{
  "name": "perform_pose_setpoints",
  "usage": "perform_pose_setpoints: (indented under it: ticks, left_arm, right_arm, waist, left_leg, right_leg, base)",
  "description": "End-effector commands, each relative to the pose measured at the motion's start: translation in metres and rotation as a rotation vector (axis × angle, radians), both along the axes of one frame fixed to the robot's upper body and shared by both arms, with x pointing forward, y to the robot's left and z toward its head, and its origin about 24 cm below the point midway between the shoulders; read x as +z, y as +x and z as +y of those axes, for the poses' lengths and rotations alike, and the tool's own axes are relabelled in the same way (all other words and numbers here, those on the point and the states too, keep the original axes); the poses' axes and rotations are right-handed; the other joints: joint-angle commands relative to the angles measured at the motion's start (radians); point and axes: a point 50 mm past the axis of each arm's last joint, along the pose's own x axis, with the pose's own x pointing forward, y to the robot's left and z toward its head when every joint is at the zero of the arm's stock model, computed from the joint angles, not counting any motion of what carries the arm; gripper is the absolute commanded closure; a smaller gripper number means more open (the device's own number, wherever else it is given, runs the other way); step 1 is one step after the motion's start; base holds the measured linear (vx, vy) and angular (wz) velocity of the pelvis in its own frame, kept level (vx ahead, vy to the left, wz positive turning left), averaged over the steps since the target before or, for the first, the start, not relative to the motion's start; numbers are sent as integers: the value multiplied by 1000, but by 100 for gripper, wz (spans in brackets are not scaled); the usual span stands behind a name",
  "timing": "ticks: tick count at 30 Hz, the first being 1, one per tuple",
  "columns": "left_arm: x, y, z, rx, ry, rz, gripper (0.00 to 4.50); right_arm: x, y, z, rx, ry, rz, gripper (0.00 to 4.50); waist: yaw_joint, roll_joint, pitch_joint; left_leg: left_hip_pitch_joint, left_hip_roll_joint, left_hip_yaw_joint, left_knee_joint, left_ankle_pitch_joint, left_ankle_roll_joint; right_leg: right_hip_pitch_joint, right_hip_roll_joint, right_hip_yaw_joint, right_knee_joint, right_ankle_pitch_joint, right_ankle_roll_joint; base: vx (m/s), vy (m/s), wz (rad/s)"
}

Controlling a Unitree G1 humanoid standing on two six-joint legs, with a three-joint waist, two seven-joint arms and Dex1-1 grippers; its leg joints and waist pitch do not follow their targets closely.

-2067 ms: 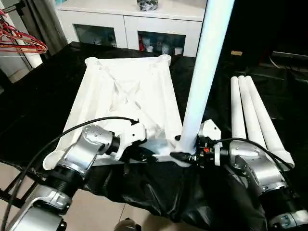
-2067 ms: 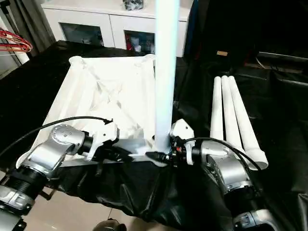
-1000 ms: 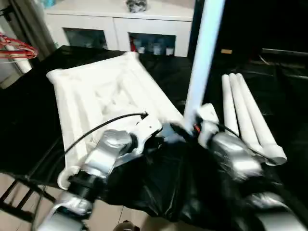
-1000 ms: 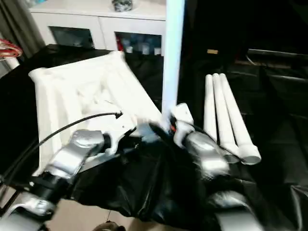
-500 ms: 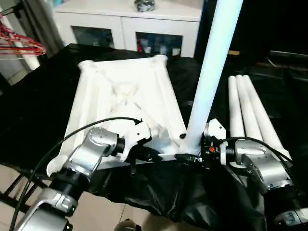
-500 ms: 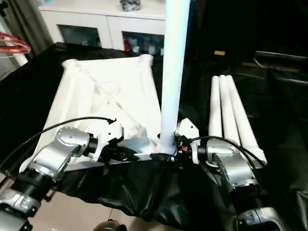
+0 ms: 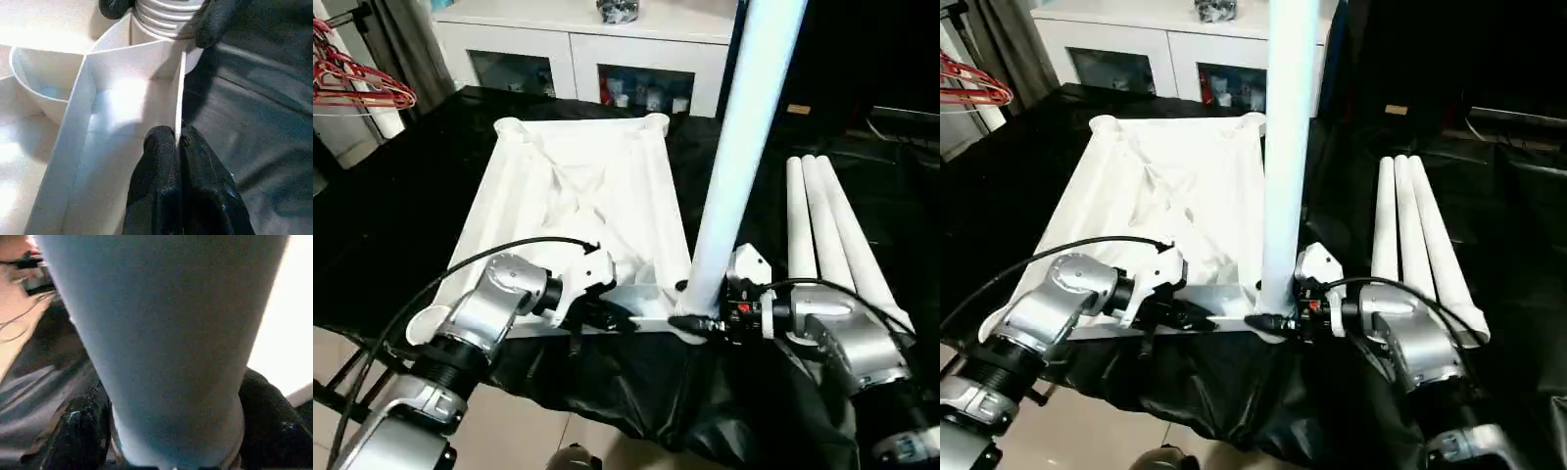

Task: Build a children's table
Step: Rotate leg to tighten

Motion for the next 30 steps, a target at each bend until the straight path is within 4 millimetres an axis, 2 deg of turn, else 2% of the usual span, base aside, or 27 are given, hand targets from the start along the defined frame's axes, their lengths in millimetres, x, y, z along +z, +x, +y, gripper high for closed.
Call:
perform_pose_setpoints:
  ticks: [1, 2, 3, 4, 5, 6, 7, 9, 12, 13, 15, 17, 18, 22, 23, 24, 25, 26, 28, 30]
  left_arm:
    - [14, 9, -19, 67, -78, -82, 450]
    - [14, 10, -23, 91, -85, -90, 450]
    - [15, 11, -32, 133, -100, -103, 450]
    - [15, 11, -35, 148, -106, -108, 450]
    - [15, 11, -37, 158, -108, -112, 450]
    - [15, 11, -43, 180, -114, -122, 450]
    - [16, 10, -50, 205, -118, -135, 450]
    - [16, 10, -62, 246, -116, -170, 450]
    - [16, 8, -70, 263, -119, -191, 450]
    - [16, 7, -72, 266, -127, -187, 450]
    - [15, 4, -76, 266, -142, -172, 450]
    - [14, 3, -74, 252, -134, -164, 450]
    - [13, 3, -70, 251, -130, -157, 450]
    - [13, 3, -64, 229, -133, -144, 450]
    - [13, 3, -62, 212, -132, -139, 450]
    - [13, 2, -55, 177, -132, -121, 450]
    - [13, 2, -55, 174, -132, -120, 450]
    - [13, 2, -52, 160, -131, -111, 450]
    - [13, 2, -48, 131, -124, -108, 450]
    - [14, 2, -40, 84, -110, -100, 450]
  right_arm:
    - [-7, 0, 29, 12, 26, 5, 166]
    - [-10, 5, 31, -55, 22, 2, 166]
    - [-15, 14, 36, -171, 4, -9, 167]
    - [-16, 17, 39, -208, -1, -16, 168]
    - [-17, 19, 40, -229, -4, -21, 168]
    - [-19, 24, 45, -301, 3, -15, 168]
    - [-21, 28, 51, -376, 10, -5, 168]
    - [-23, 35, 61, -495, 0, -11, 168]
    - [-23, 37, 70, -516, 4, -30, 168]
    - [-23, 38, 71, -517, 7, -32, 134]
    - [-23, 38, 73, -525, 23, -33, 97]
    - [-22, 38, 72, -512, 35, -40, 89]
    - [-20, 39, 68, -500, 33, -68, 64]
    - [-16, 38, 61, -446, 41, -101, 48]
    - [-14, 36, 59, -404, 48, -106, 48]
    - [-11, 29, 55, -292, 55, -119, 48]
    - [-11, 28, 55, -283, 54, -121, 48]
    - [-10, 25, 53, -231, 53, -129, 48]
    - [-9, 20, 49, -174, 53, -125, 48]
    - [-7, 12, 41, -80, 54, -118, 48]
  waist:
    - [-11, -15, -63]
    - [-12, -16, -64]
    - [-20, -18, -63]
    - [-35, -15, -62]
    - [-41, -19, -61]
    - [-41, -14, -61]
    - [-49, -14, -61]
    - [-58, -13, -61]
    - [-55, -11, -65]
    - [-54, -13, -67]
    - [-53, -11, -69]
    - [-52, -8, -71]
    - [-53, -8, -70]
    - [-53, -9, -68]
    - [-52, -10, -68]
    - [-50, -2, -68]
    - [-50, -2, -68]
    - [-46, -8, -70]
    - [-46, -4, -69]
    - [-41, -5, -69]
  left_leg:
    - [14, 58, -24, -74, -189, 35]
    - [12, 57, -26, -76, -189, 30]
    - [14, 57, -24, -78, -194, 23]
    - [13, 56, -25, -79, -205, 10]
    - [11, 52, -26, -80, -207, 12]
    - [15, 52, -24, -78, -209, 13]
    - [16, 53, -25, -79, -213, 14]
    - [12, 51, -26, -82, -195, 12]
    - [15, 52, -23, -77, -181, 23]
    - [14, 53, -23, -77, -176, 25]
    - [12, 53, -22, -73, -147, 44]
    - [10, 53, -22, -72, -136, 59]
    - [11, 52, -21, -72, -138, 63]
    - [11, 53, -21, -74, -161, 64]
    - [11, 52, -21, -73, -162, 68]
    - [11, 52, -21, -72, -160, 71]
    - [11, 52, -21, -72, -160, 71]
    - [11, 53, -21, -70, -152, 79]
    - [10, 53, -21, -70, -141, 92]
    - [13, 56, -20, -69, -152, 95]
  right_leg:
    - [42, -97, 48, -85, -245, -196]
    - [47, -98, 45, -85, -257, -190]
    - [43, -96, 47, -85, -262, -186]
    - [43, -98, 46, -86, -271, -191]
    - [49, -98, 44, -91, -292, -180]
    - [44, -98, 47, -92, -298, -176]
    - [44, -98, 49, -93, -298, -178]
    - [46, -96, 46, -93, -295, -172]
    - [44, -93, 49, -89, -244, -175]
    - [45, -94, 48, -86, -224, -179]
    - [47, -92, 47, -80, -155, -192]
    - [49, -91, 46, -76, -121, -201]
    - [48, -90, 45, -77, -115, -204]
    - [50, -92, 45, -80, -138, -203]
    - [52, -91, 46, -80, -137, -202]
    - [51, -91, 47, -79, -130, -201]
    - [51, -91, 47, -79, -130, -201]
    - [53, -89, 46, -78, -110, -197]
    - [52, -90, 44, -78, -94, -208]
    - [52, -88, 44, -79, -114, -204]
  base:
    - [0, 0, 0]
    - [0, 0, 0]
    - [0, 0, 0]
    - [0, 0, 0]
    - [0, 0, 0]
    - [0, 0, 0]
    - [0, 0, 0]
    - [0, 0, 0]
    - [0, 0, 0]
    - [0, 0, 0]
    - [0, 0, 0]
    - [0, 0, 0]
    - [0, 0, 0]
    - [0, 0, 0]
    - [0, 0, 0]
    - [0, 0, 0]
    - [0, 0, 0]
    - [0, 0, 0]
    - [0, 0, 0]
    - [0, 0, 0]
